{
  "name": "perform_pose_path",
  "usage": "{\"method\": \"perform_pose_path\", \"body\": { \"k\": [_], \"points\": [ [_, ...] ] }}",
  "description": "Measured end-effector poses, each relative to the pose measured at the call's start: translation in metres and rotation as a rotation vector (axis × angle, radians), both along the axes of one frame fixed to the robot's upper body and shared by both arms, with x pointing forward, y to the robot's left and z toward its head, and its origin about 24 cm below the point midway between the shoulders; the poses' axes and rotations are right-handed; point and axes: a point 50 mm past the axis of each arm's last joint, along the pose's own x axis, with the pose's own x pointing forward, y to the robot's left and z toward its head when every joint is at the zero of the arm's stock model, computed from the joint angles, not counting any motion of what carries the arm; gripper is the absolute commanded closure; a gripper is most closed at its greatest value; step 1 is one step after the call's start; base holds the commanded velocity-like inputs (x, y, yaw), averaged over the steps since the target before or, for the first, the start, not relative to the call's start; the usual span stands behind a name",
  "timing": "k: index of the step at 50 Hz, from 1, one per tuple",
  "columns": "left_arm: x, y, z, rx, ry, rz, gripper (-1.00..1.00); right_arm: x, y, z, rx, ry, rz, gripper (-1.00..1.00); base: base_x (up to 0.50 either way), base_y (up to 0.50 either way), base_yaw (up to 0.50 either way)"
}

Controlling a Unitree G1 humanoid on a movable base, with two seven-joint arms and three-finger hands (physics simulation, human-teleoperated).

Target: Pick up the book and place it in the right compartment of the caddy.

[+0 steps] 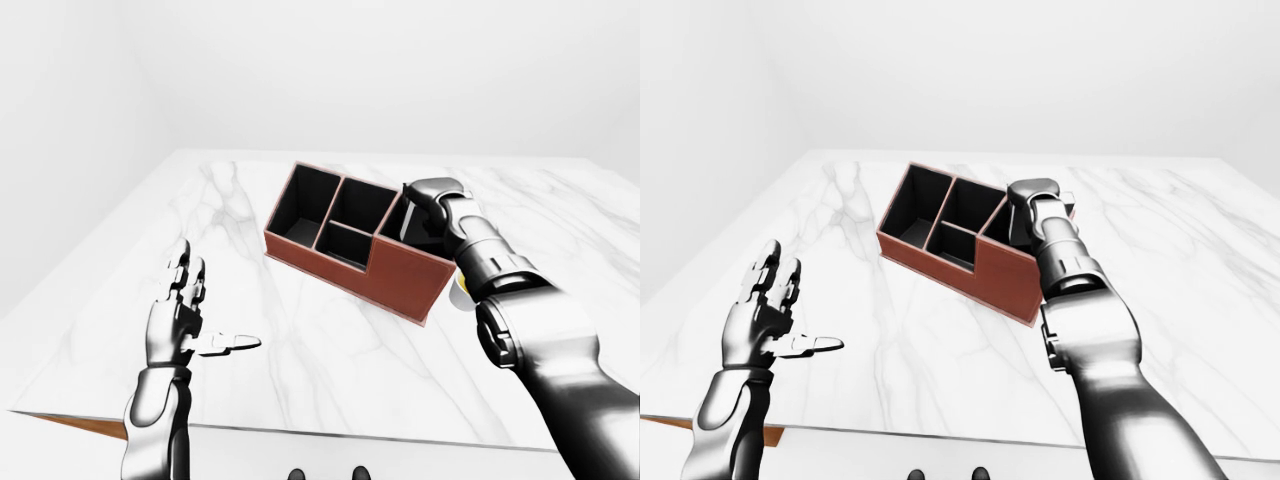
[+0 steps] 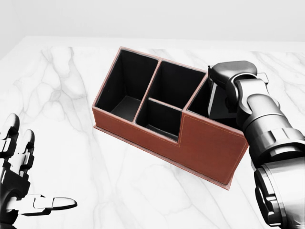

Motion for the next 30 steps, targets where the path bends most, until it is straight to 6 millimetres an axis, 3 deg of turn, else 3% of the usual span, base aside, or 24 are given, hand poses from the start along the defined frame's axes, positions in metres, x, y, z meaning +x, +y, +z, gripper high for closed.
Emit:
{"method": "perform_pose_path", "body": {
  "k": [30],
  "points": [
    [0.0005, 0.0061, -0.0062, -0.008, 0.01, 0.014, -1.0, -0.0009, 0.0068, -0.0092, 0.009, 0.013, -0.007, 1.0, 0.0, 0.0, 0.0]
  ]
}}
